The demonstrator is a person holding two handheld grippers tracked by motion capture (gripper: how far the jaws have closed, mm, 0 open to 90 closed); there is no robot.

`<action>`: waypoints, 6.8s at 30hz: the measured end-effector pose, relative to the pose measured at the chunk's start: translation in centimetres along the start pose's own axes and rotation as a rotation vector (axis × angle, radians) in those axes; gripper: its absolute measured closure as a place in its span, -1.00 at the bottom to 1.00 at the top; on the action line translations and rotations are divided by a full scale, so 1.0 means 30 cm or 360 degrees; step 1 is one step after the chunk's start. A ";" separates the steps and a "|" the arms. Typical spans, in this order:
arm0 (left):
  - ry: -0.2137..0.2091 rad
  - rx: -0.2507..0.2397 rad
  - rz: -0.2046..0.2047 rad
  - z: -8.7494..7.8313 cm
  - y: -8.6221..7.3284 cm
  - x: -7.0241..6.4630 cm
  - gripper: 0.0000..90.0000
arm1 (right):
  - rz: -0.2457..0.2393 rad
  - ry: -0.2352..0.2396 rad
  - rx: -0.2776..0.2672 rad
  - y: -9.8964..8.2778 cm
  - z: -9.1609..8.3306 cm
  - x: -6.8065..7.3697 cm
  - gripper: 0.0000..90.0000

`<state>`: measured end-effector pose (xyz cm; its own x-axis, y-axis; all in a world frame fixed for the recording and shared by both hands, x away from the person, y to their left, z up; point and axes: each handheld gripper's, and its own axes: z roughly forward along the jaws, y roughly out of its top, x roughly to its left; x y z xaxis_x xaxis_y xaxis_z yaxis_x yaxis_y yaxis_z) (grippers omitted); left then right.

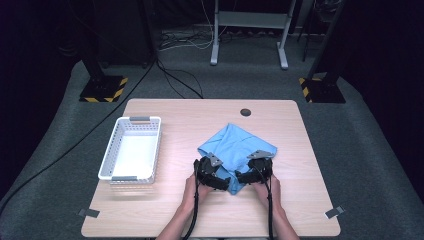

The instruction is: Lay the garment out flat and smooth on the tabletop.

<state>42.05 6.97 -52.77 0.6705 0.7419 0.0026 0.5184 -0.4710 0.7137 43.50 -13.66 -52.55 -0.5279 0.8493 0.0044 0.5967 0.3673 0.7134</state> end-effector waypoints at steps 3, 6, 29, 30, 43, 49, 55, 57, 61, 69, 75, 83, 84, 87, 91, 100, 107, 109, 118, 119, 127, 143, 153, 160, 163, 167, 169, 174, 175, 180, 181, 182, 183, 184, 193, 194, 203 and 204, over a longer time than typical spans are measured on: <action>-0.0003 0.0000 0.0000 -0.014 -0.014 -0.014 -0.99 | -0.0009 0.0006 -0.0002 -0.014 -0.013 0.013 -0.94; 0.0002 0.0000 -0.0007 -0.023 -0.024 -0.024 -0.99 | -0.0010 0.0005 -0.0003 -0.028 -0.027 0.028 -0.94; 0.0030 -0.0002 -0.0034 -0.105 -0.107 -0.113 -0.98 | -0.0043 0.0011 -0.0025 -0.113 -0.107 0.114 -0.92; 0.0031 0.0000 -0.0036 -0.109 -0.111 -0.118 -0.98 | -0.0047 0.0012 -0.0026 -0.116 -0.110 0.116 -0.92; 0.0029 -0.0003 -0.0035 -0.152 -0.155 -0.167 -0.98 | -0.0058 0.0055 0.0004 -0.157 -0.155 0.150 -0.92; 0.0028 -0.0003 -0.0034 -0.152 -0.154 -0.167 -0.98 | -0.0104 0.0096 0.0073 -0.121 -0.147 0.151 -0.90; 0.0028 -0.0002 -0.0035 -0.152 -0.154 -0.167 -0.98 | -0.0178 0.0147 0.0112 -0.077 -0.129 0.188 -0.87; 0.0028 -0.0002 -0.0034 -0.152 -0.154 -0.167 -0.98 | -0.0188 0.0157 0.0125 -0.063 -0.118 0.202 -0.83; 0.0028 -0.0002 -0.0034 -0.152 -0.154 -0.167 -0.98 | -0.0199 0.0148 0.0153 -0.056 -0.094 0.223 -0.76; 0.0027 -0.0003 -0.0035 -0.152 -0.154 -0.167 -0.98 | -0.0095 0.0152 0.0076 -0.063 -0.113 0.177 -0.21; 0.0022 -0.0002 -0.0034 -0.153 -0.154 -0.166 -0.97 | 0.0047 0.0227 -0.0019 -0.082 -0.123 0.120 0.25; 0.0024 -0.0003 -0.0034 -0.153 -0.155 -0.166 -0.97 | 0.0011 0.0224 -0.0063 -0.097 -0.126 0.123 0.79; 0.0024 -0.0003 -0.0034 -0.153 -0.154 -0.166 -0.97 | 0.0002 0.0215 -0.0068 -0.098 -0.127 0.124 0.81; 0.0024 -0.0003 -0.0035 -0.153 -0.154 -0.166 -0.97 | -0.0008 0.0202 -0.0095 -0.093 -0.137 0.120 0.86; 0.0025 -0.0003 -0.0035 -0.153 -0.155 -0.167 -0.97 | -0.0007 0.0195 -0.0134 -0.072 -0.157 0.109 0.86; 0.0026 -0.0003 -0.0034 -0.153 -0.154 -0.166 -0.97 | -0.0019 0.0142 -0.0205 -0.031 -0.203 0.065 0.85; 0.0026 -0.0003 -0.0034 -0.153 -0.155 -0.167 -0.97 | -0.0018 0.0104 -0.0241 0.001 -0.226 0.032 0.85; 0.0026 -0.0004 -0.0034 -0.153 -0.155 -0.167 -0.97 | -0.0023 0.0097 -0.0238 0.011 -0.231 0.023 0.84; 0.0026 -0.0004 -0.0033 -0.153 -0.155 -0.167 -0.97 | -0.0023 0.0051 -0.0255 0.061 -0.251 -0.026 0.84; 0.0026 -0.0004 -0.0033 -0.153 -0.155 -0.167 -0.97 | -0.0014 0.0048 -0.0261 0.067 -0.253 -0.035 0.84; 0.0026 -0.0006 -0.0029 -0.153 -0.155 -0.167 -0.96 | 0.0067 0.0007 -0.0290 0.110 -0.267 -0.117 0.84; 0.0025 -0.0007 -0.0028 -0.153 -0.155 -0.167 -0.96 | 0.0157 -0.0026 -0.0276 0.195 -0.250 -0.226 0.82; 0.0024 -0.0007 -0.0027 -0.153 -0.155 -0.167 -0.96 | 0.0193 -0.0078 -0.0219 0.233 -0.212 -0.293 0.80; 0.0023 -0.0007 -0.0027 -0.153 -0.155 -0.167 -0.96 | 0.0206 -0.0136 -0.0166 0.259 -0.177 -0.343 0.79; 0.0023 -0.0007 -0.0026 -0.153 -0.155 -0.167 -0.96 | 0.0206 -0.0161 -0.0110 0.269 -0.151 -0.366 0.78; 0.0023 -0.0007 -0.0026 -0.153 -0.155 -0.167 -0.96 | 0.0218 -0.0197 -0.0064 0.283 -0.123 -0.398 0.76; 0.0023 -0.0008 -0.0027 -0.153 -0.155 -0.167 -0.96 | 0.0243 -0.0206 -0.0027 0.289 -0.104 -0.419 0.75; 0.0023 -0.0007 -0.0026 -0.153 -0.155 -0.167 -0.96 | 0.0265 -0.0282 0.0053 0.301 -0.063 -0.449 0.60; 0.0023 -0.0007 -0.0026 -0.153 -0.155 -0.167 -0.96 | 0.0263 -0.0306 0.0058 0.302 -0.061 -0.452 0.51; 0.0023 -0.0007 -0.0026 -0.153 -0.155 -0.167 -0.96 | 0.0325 -0.0411 0.0011 0.295 -0.093 -0.453 -0.05; 0.0023 -0.0008 -0.0027 -0.153 -0.155 -0.167 -0.96 | 0.0336 -0.0420 -0.0001 0.292 -0.104 -0.453 -0.15; 0.0024 -0.0008 -0.0027 -0.153 -0.155 -0.167 -0.96 | 0.0344 -0.0423 -0.0008 0.288 -0.115 -0.453 -0.21; 0.0024 -0.0007 -0.0026 -0.153 -0.155 -0.167 -0.96 | 0.0347 -0.0418 -0.0016 0.284 -0.126 -0.452 -0.28; 0.0023 -0.0008 -0.0027 -0.153 -0.155 -0.167 -0.96 | 0.0344 -0.0413 -0.0022 0.279 -0.138 -0.449 -0.36; 0.0024 -0.0008 -0.0027 -0.153 -0.155 -0.168 -0.96 | 0.0331 -0.0312 -0.0017 0.150 -0.184 -0.428 -0.73; 0.0024 -0.0008 -0.0027 -0.153 -0.155 -0.168 -0.96 | 0.0331 -0.0312 -0.0017 0.150 -0.184 -0.428 -0.73; 0.0040 -0.0020 -0.0008 -0.156 -0.155 -0.172 -0.97 | 0.0323 -0.0176 0.0025 -0.007 -0.144 -0.390 -0.90; 0.0056 -0.0036 0.0003 -0.158 -0.155 -0.173 -0.97 | 0.0318 -0.0157 0.0030 -0.036 -0.136 -0.385 -0.93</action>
<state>33.64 7.59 -52.79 0.6524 0.7573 0.0283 0.5045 -0.4619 0.7295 46.49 -25.41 -50.51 -0.3371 0.9385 0.0750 0.6953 0.1945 0.6920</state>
